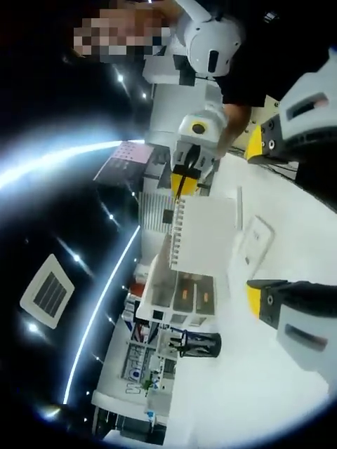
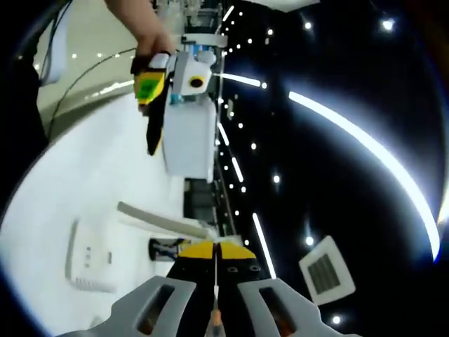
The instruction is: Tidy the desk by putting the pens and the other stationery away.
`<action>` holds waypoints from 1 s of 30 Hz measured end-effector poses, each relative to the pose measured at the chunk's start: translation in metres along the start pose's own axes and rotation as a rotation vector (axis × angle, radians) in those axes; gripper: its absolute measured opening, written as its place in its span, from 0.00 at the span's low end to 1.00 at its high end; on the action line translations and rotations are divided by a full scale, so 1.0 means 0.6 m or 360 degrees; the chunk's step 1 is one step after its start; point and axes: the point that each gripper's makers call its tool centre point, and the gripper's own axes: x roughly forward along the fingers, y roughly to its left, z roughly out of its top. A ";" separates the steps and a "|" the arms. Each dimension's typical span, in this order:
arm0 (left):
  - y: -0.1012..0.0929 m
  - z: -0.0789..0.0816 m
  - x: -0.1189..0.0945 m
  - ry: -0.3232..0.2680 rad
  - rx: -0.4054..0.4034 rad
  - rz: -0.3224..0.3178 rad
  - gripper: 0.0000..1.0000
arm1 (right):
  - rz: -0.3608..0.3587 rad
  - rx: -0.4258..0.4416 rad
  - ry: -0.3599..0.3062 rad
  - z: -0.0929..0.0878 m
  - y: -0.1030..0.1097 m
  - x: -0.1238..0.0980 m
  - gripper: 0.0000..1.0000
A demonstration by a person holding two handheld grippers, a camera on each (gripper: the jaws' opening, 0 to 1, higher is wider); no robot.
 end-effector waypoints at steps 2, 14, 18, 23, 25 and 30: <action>0.003 0.007 0.007 0.0001 0.0009 -0.0054 0.68 | 0.0001 -0.0005 -0.0015 0.002 0.000 -0.003 0.00; 0.020 0.046 0.035 -0.0081 0.0020 -0.0436 0.70 | -0.0027 0.0020 -0.0125 0.024 -0.008 -0.022 0.00; -0.003 0.039 0.037 -0.0029 0.0016 -0.0689 0.70 | -0.0034 0.0059 -0.0177 0.032 -0.009 -0.028 0.00; 0.022 0.047 0.060 -0.0030 0.0009 -0.0734 0.71 | -0.0056 0.0021 -0.0210 0.043 -0.007 -0.034 0.00; 0.010 0.048 0.068 -0.0045 -0.0012 -0.0813 0.71 | -0.0053 0.0033 -0.0223 0.046 -0.006 -0.034 0.00; -0.029 0.052 0.090 -0.0090 -0.0036 -0.1044 0.69 | -0.0050 0.0025 -0.0261 0.058 -0.003 -0.033 0.00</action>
